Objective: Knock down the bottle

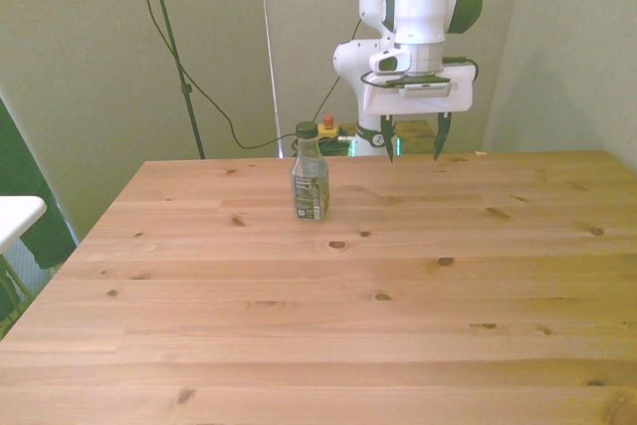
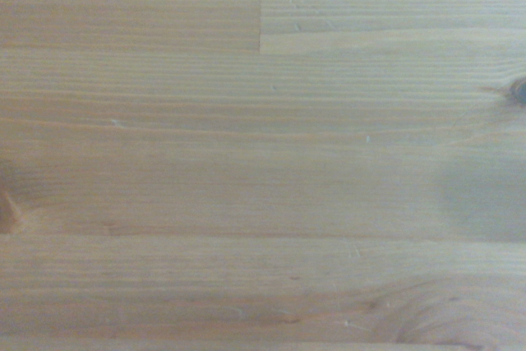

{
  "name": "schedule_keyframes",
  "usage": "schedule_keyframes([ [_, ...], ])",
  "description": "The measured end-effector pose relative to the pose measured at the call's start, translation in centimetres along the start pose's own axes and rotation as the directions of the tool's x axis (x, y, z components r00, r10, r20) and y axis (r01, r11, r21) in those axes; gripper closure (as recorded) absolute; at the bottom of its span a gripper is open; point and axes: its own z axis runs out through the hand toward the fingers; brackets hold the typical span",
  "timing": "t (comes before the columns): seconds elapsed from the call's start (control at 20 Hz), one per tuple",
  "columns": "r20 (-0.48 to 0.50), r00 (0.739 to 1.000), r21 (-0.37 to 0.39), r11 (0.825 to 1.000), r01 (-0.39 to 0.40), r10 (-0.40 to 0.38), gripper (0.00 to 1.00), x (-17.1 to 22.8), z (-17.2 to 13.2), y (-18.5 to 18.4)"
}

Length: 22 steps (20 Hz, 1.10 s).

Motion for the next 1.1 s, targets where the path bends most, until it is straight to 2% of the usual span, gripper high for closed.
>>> schedule_keyframes([
  [0.1,0.001,1.000,-0.003,1.000,-0.001,0.001,0.00,0.1,0.1,0.1],
  [0.15,-0.001,1.000,-0.006,1.000,-0.001,0.001,1.00,0.1,0.1,0.2],
  [0.85,-0.009,0.995,-0.016,0.995,-0.099,0.099,1.00,3.5,-0.4,4.5],
  [1.1,-0.028,0.990,-0.039,0.990,-0.138,0.137,1.00,5.5,-1.8,7.4],
])
